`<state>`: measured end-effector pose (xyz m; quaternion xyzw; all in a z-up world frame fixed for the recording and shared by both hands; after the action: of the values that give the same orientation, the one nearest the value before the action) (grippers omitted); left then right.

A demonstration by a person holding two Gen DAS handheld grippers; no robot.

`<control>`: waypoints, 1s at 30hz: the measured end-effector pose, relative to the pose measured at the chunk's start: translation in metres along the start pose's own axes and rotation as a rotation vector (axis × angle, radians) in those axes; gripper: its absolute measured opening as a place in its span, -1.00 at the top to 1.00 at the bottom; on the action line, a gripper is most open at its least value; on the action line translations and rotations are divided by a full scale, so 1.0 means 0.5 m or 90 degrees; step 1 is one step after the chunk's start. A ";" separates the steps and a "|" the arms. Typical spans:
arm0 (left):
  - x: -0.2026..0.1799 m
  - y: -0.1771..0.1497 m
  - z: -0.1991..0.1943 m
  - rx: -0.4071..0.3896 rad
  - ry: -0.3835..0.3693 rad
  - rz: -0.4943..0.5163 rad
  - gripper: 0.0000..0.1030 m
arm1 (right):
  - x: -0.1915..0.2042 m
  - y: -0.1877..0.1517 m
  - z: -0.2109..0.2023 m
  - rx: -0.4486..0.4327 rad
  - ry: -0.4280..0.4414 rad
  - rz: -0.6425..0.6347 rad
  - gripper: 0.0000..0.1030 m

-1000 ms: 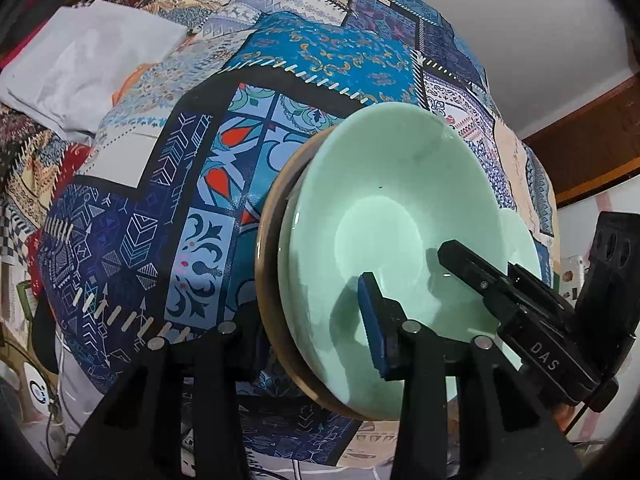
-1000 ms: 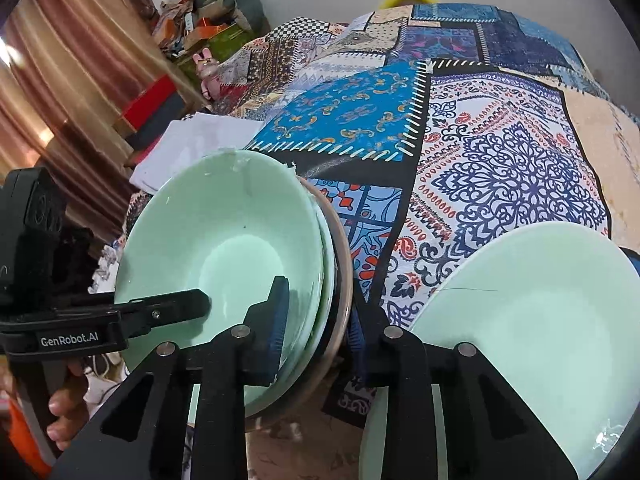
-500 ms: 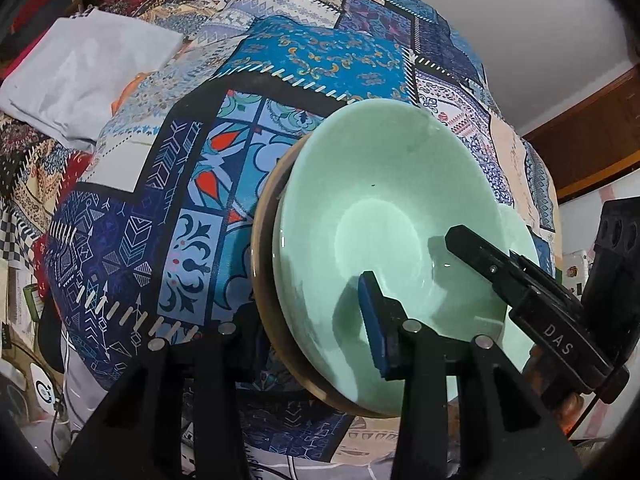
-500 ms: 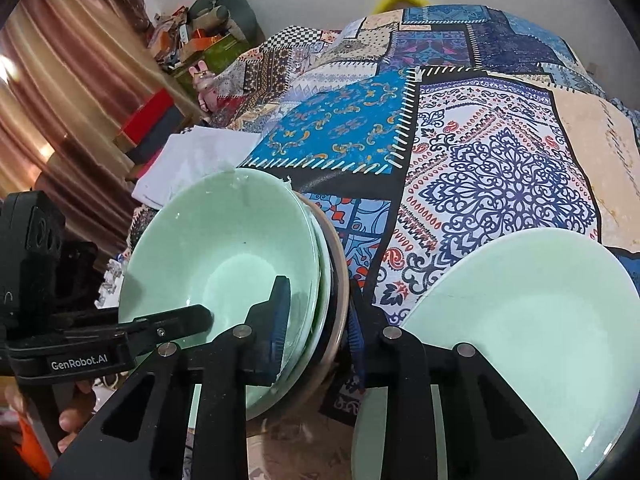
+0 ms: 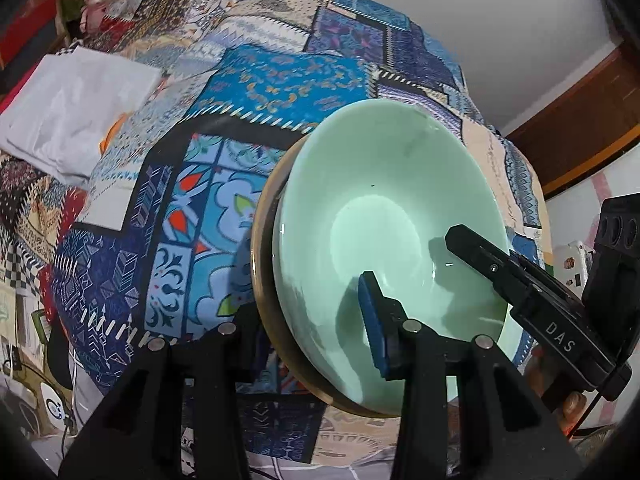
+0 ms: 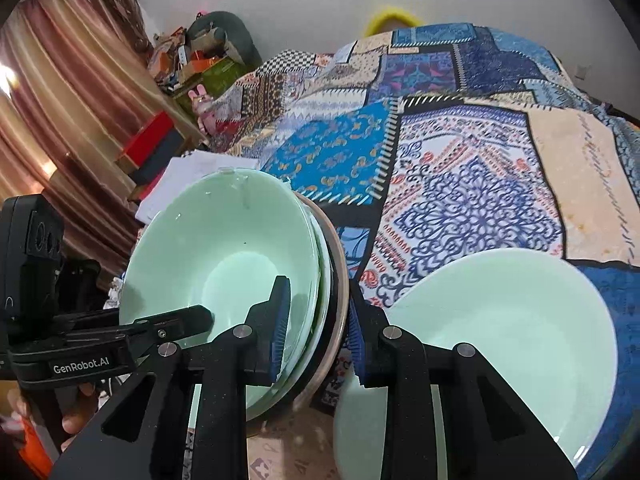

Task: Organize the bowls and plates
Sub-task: 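Carry the bowl stack over the pale green plate with the left tool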

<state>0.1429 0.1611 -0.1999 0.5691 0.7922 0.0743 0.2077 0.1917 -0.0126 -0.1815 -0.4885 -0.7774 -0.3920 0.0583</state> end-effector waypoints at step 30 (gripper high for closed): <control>-0.230 -0.012 0.009 0.006 -0.053 0.120 0.21 | -0.114 -0.033 -0.182 -0.071 -0.079 0.059 0.52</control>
<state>0.1701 0.0515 -0.1781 0.6446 0.7262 0.0659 0.2298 0.1811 -0.1177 -0.1552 -0.5495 -0.7331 -0.4008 0.0009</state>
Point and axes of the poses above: each gripper's, at about its wrist camera, not at the fingertips, and z roughly the way its jaws point, x to its left, y to its top, the point moved 1 cm from there along z, roughly the way its jaws point, and after that the axes turned 7 degrees about y, right-handed, at the moved point
